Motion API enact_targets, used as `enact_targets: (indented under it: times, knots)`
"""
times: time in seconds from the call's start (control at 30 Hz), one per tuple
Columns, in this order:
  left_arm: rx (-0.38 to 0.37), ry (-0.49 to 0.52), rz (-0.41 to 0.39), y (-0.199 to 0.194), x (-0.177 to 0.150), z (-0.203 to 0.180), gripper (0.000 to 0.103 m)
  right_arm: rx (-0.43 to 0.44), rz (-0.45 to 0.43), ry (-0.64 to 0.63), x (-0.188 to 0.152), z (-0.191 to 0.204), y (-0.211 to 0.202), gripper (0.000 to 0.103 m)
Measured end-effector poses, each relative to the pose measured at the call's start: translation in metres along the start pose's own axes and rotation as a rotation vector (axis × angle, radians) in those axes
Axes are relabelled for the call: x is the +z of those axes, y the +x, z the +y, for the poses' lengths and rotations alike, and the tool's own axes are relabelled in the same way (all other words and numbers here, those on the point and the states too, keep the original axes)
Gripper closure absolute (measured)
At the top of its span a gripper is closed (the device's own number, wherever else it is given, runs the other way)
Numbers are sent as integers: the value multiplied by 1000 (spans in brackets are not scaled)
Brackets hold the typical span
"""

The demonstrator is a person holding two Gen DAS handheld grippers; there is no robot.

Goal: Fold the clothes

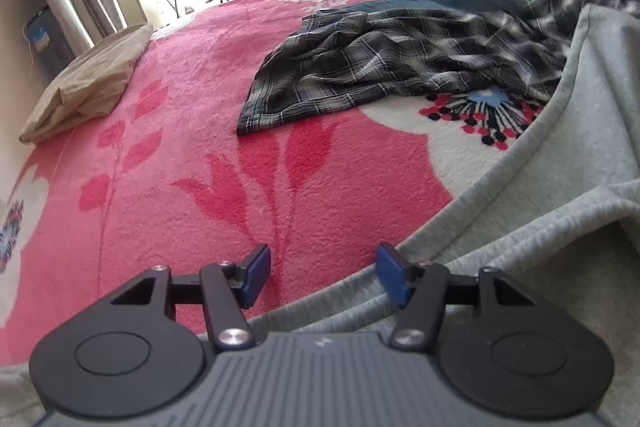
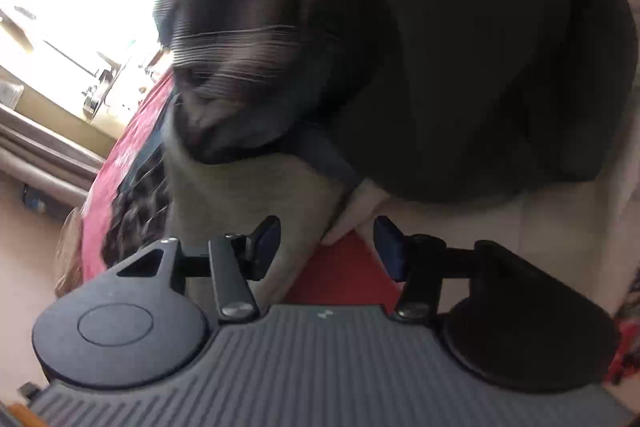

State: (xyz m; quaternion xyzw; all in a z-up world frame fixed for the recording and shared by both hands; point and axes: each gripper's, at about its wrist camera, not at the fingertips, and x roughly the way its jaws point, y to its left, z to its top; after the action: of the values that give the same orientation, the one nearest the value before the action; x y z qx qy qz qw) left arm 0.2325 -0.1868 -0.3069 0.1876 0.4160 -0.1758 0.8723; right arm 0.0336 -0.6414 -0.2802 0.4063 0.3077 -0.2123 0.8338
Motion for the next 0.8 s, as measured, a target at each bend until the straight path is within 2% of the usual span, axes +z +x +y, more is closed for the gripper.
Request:
enact_targets:
  times: [0.07, 0.13, 0.3, 0.5, 0.6, 0.67, 0.73, 0.8]
  knots:
    - [10, 8, 7, 0, 1, -2, 42, -2, 13, 94, -17, -26, 5, 77]
    - [15, -1, 14, 1, 2, -2, 42, -5, -2, 94, -20, -24, 1, 91]
    - [25, -18, 17, 3, 3, -3, 42, -14, -41, 90, -27, -21, -7, 95]
    - [30, -14, 22, 4, 5, -5, 42, -25, -88, 85, -35, -16, -17, 91]
    - [28, -7, 20, 4, 5, -4, 42, -30, -112, 82, -40, -14, -22, 98]
    - [29, 1, 17, 4, 5, -4, 42, -34, -127, 80, -43, -12, -25, 100]
    - [33, 14, 15, 4, 6, -6, 42, -99, -175, 1, -43, -1, -40, 100]
    - [38, 25, 13, 4, 6, -7, 42, -142, -180, -9, -46, -4, -42, 100]
